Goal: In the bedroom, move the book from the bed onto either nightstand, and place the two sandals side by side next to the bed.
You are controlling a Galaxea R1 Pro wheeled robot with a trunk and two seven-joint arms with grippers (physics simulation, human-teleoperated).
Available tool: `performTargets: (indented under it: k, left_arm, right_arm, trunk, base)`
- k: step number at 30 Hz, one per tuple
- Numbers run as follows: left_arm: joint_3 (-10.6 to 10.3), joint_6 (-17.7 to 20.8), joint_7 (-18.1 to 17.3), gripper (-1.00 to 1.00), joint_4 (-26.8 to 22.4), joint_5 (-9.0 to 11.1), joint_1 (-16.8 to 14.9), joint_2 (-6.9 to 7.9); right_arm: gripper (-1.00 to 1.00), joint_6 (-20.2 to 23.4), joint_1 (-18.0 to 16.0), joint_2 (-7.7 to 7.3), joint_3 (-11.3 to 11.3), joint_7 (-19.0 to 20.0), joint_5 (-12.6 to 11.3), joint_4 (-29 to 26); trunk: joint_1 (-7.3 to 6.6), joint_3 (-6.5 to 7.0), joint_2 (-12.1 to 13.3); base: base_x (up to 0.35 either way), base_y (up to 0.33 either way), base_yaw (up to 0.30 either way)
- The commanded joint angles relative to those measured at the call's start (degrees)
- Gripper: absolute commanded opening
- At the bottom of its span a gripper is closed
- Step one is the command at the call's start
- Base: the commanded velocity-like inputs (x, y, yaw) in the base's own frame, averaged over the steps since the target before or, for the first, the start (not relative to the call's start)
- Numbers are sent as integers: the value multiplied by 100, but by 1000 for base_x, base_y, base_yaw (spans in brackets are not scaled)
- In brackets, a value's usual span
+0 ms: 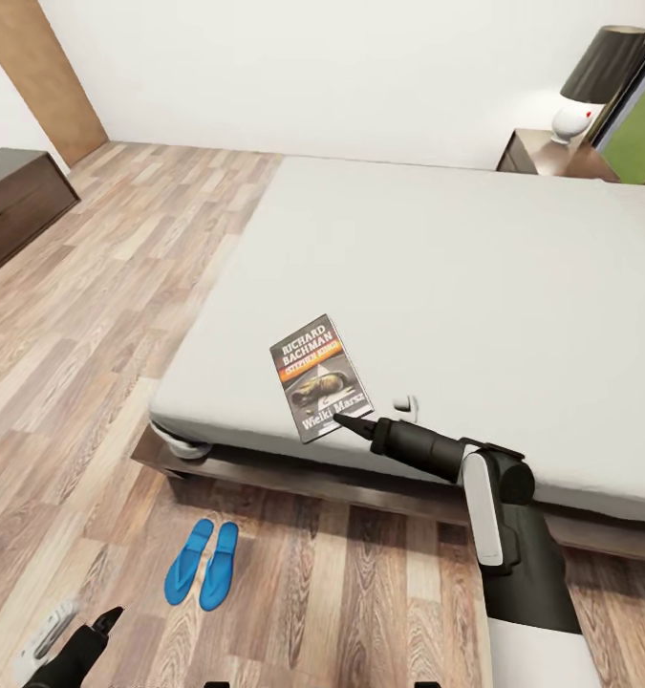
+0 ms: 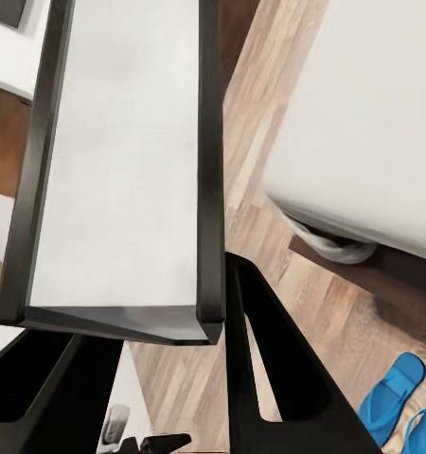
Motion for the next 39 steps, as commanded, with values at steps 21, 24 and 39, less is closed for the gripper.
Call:
performTargets:
  k: [21,24,39]
  left_arm:
    - [1,5,45,100,42,62,-4,1]
    - [1,6,41,100,64,62,-15,2]
    - [1,2,35,100,112,70,-27,3]
  right_arm:
    - [-100,119,-3,6,184,40,-14,-111]
    - [-100,133,-3,6,218,41,-16,-137]
    - [-100,191,5,6,507,42,-10,-173]
  trunk:
    - [-462,453,842]
    - [-527,518,962]
    - [-857,855,1564]
  base:
    - [0,0,262]
    - [0,0,263]
    - [0,0,254]
